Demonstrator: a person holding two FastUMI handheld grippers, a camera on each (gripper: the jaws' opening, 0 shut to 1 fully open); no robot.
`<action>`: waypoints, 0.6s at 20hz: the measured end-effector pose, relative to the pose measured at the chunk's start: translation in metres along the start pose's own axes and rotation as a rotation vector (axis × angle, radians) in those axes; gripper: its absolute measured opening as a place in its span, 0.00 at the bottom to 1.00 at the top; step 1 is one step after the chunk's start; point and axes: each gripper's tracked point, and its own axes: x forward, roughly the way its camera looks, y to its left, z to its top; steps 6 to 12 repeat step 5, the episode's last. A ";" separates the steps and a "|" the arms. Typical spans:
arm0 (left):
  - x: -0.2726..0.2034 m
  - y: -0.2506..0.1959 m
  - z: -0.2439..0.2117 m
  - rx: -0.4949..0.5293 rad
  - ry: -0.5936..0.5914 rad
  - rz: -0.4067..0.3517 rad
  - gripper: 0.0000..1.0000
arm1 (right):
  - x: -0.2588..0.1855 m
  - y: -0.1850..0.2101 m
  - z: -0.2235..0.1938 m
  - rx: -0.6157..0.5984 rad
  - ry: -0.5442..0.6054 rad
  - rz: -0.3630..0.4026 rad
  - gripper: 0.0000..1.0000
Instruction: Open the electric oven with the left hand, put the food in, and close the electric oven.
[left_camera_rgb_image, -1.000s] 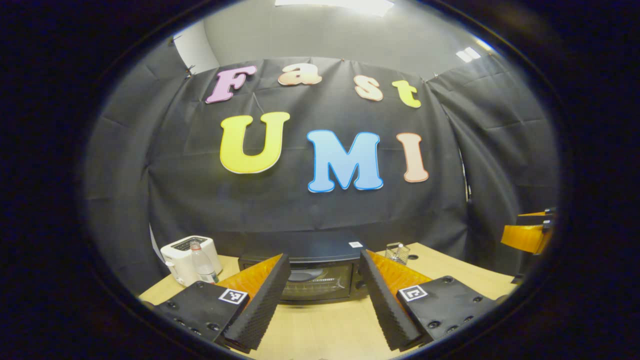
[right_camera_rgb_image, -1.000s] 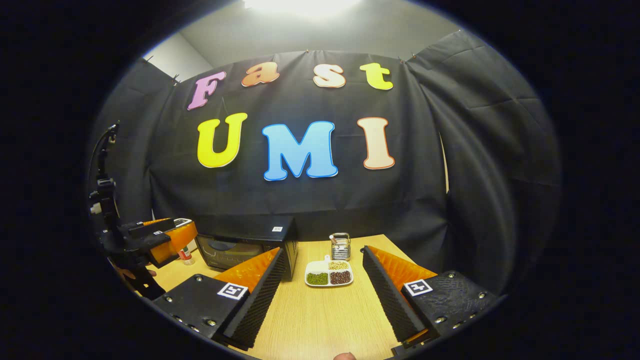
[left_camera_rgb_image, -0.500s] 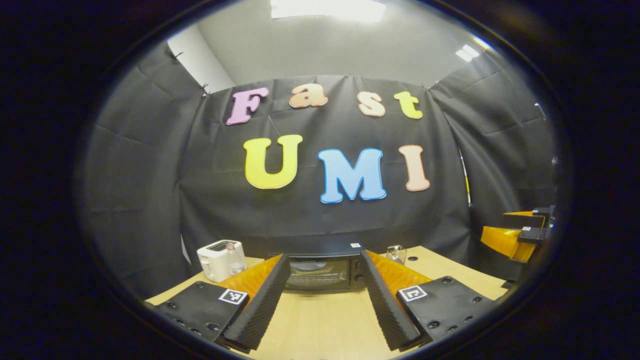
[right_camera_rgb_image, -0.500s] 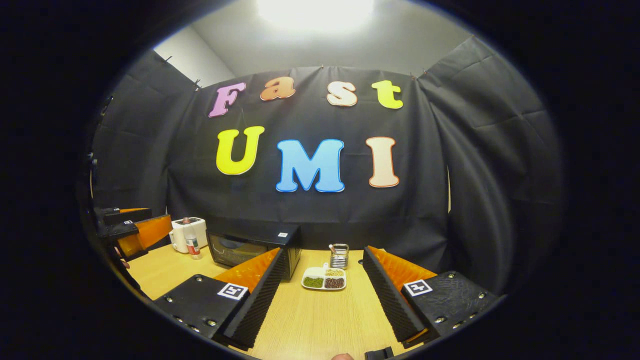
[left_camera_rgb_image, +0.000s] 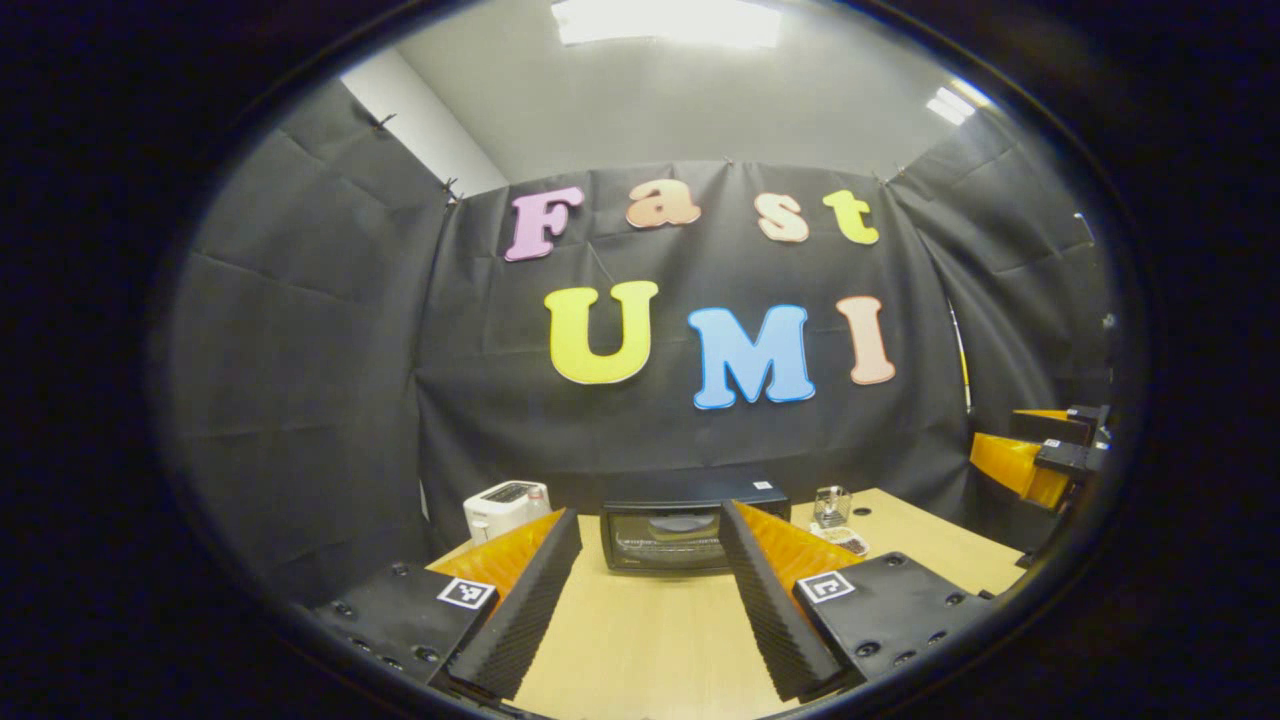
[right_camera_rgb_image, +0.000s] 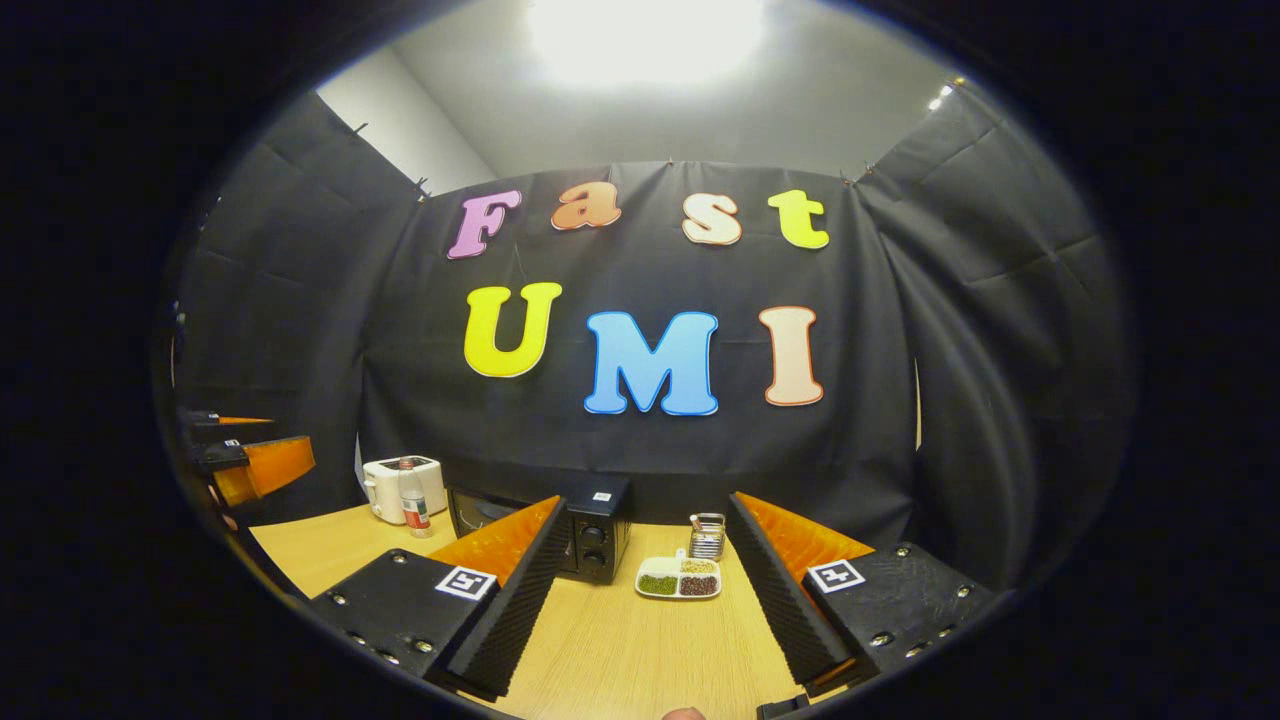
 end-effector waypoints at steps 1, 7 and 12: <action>-0.002 0.005 0.000 -0.010 0.001 0.006 0.98 | -0.002 0.006 0.001 0.003 -0.001 0.002 0.98; -0.007 0.027 -0.002 -0.044 0.014 0.036 0.98 | -0.005 0.021 0.009 0.021 -0.023 0.009 0.98; -0.007 0.027 -0.002 -0.044 0.014 0.036 0.98 | -0.005 0.021 0.009 0.021 -0.023 0.009 0.98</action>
